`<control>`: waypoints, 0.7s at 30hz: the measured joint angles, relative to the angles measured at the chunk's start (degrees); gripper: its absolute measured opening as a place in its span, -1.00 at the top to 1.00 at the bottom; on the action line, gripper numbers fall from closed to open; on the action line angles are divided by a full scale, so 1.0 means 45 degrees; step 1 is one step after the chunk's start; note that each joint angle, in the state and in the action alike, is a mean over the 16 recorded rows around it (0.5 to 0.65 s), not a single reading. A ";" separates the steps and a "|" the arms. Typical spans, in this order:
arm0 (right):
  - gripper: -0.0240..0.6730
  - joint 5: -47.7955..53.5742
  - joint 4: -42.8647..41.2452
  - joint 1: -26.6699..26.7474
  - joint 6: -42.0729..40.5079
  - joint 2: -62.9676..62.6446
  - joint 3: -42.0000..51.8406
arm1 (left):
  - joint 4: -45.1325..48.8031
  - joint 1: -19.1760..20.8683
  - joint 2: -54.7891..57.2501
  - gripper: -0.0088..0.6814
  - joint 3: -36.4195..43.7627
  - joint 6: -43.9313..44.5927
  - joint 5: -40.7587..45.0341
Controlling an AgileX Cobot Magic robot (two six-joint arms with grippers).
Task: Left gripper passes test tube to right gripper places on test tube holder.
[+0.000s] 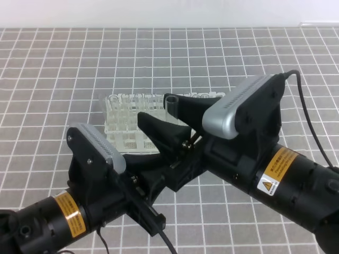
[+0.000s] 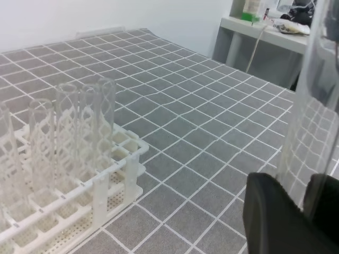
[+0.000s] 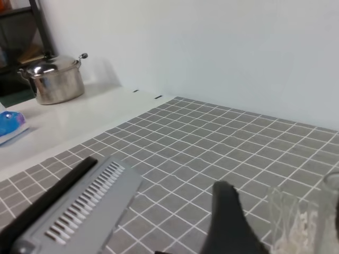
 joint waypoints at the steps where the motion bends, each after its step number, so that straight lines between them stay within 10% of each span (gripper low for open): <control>1: -0.10 0.0002 -0.0083 -0.0001 0.0101 0.0000 0.0000 | 0.0005 0.0000 0.0000 0.79 0.0000 0.0001 0.0008; 21: 0.45 0.0206 -0.0275 -0.0042 0.0304 0.0000 0.0000 | 0.0054 -0.0002 -0.0005 0.77 0.0035 -0.0006 0.0015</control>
